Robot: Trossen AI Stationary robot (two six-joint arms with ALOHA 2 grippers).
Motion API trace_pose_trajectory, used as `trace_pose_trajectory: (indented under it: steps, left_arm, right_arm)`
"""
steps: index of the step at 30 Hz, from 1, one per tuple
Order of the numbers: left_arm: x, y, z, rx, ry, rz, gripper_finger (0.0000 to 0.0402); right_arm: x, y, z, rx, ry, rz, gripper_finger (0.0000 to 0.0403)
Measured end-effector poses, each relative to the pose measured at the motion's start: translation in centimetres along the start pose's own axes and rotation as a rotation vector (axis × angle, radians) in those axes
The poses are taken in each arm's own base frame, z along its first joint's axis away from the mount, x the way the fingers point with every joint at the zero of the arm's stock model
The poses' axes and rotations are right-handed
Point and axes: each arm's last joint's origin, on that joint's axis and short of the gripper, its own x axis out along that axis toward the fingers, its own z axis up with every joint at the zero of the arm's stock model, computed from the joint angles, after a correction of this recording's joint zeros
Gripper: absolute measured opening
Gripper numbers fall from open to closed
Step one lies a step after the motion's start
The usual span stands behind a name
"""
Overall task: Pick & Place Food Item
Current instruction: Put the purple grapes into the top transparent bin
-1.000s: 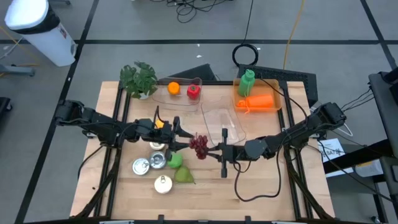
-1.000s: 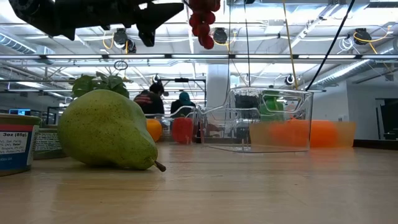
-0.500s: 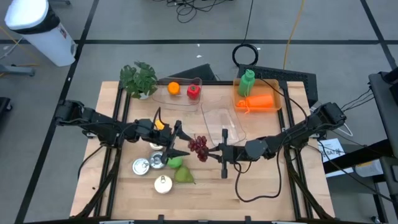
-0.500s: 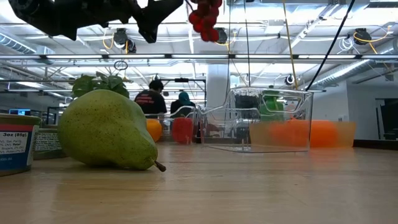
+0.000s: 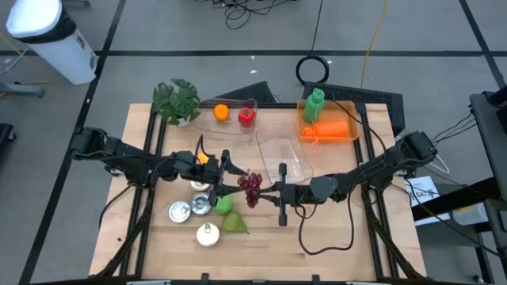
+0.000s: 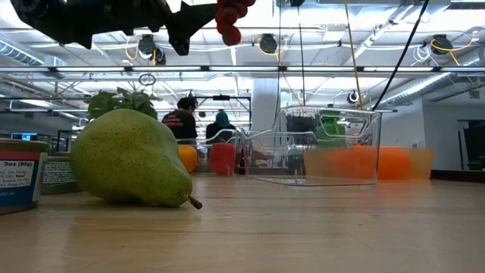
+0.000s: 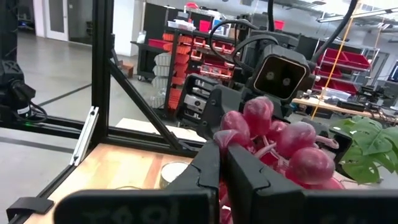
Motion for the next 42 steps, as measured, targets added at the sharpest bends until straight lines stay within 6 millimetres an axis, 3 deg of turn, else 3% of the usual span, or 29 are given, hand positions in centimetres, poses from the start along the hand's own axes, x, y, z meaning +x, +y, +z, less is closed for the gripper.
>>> trace_pose_trajectory:
  steps: [7,15,25,29,38,42]
  left_arm:
    - [0.0,0.0,0.0,0.007,-0.001,0.000,0.0190]
    - [0.0,-0.1,0.3,0.054,-0.029,-0.008,0.0023]
    - [0.0,-0.1,0.5,0.092,-0.056,0.005,0.0007]
    - [-0.4,-0.1,1.1,0.108,-0.074,0.031,0.0005]
    - [-2.1,-0.4,3.8,0.165,-0.138,0.103,0.0003]
    - [-2.8,-0.4,4.6,0.220,-0.155,0.213,0.0002]
  right_arm:
    - [0.0,0.0,0.0,0.000,0.005,0.001,0.0003]
    - [0.0,0.0,-0.1,-0.001,0.009,0.002,0.0003]
    - [0.0,0.1,-0.1,-0.022,0.016,0.005,0.0013]
    - [-0.5,0.6,-0.1,-0.056,0.061,0.030,0.0067]
    - [-1.5,0.3,1.2,0.080,0.067,0.037,0.0242]
    - [-1.5,0.3,1.1,0.075,0.084,0.040,0.0292]
